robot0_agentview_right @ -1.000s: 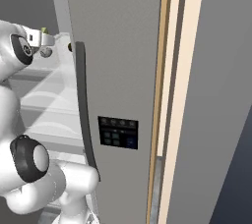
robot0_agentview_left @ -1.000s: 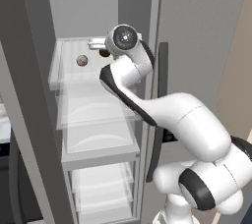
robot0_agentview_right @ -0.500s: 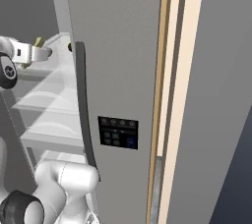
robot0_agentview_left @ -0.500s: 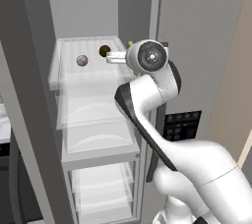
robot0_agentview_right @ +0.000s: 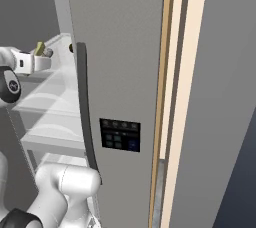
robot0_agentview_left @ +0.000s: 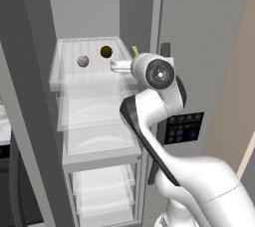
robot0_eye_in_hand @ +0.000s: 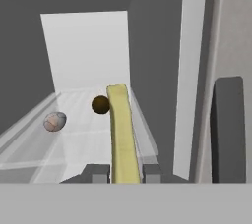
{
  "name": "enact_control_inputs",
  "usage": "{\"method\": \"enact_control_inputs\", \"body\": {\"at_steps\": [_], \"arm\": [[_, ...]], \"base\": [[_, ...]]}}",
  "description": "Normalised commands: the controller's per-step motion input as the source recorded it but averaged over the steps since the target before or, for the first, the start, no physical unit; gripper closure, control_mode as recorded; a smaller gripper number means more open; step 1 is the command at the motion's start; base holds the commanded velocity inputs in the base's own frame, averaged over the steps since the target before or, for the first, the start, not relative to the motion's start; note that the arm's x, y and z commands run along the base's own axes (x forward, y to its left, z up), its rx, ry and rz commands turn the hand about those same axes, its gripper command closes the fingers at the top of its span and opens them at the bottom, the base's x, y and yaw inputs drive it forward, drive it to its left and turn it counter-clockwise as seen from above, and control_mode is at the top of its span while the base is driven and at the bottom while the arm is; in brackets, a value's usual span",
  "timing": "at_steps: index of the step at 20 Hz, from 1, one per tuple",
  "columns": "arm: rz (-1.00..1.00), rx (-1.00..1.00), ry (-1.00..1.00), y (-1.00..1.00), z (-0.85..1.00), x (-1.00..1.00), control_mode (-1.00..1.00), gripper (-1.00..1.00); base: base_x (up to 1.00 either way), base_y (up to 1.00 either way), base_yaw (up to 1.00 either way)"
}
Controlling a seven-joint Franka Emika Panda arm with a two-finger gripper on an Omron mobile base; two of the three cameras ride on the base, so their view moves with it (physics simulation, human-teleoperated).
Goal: Pick the egg and butter from the fridge and place them by the bowl for mixing.
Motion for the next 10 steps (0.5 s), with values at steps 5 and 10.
{"method": "enact_control_inputs", "body": {"at_steps": [5,10], "arm": [[0.00,0.00,-0.01,0.00,0.00,-0.03,-1.00,1.00],[0.00,0.00,0.01,0.00,-0.03,-0.15,-1.00,1.00]], "base": [[0.00,0.00,0.00],[0.00,0.00,0.00]]}}
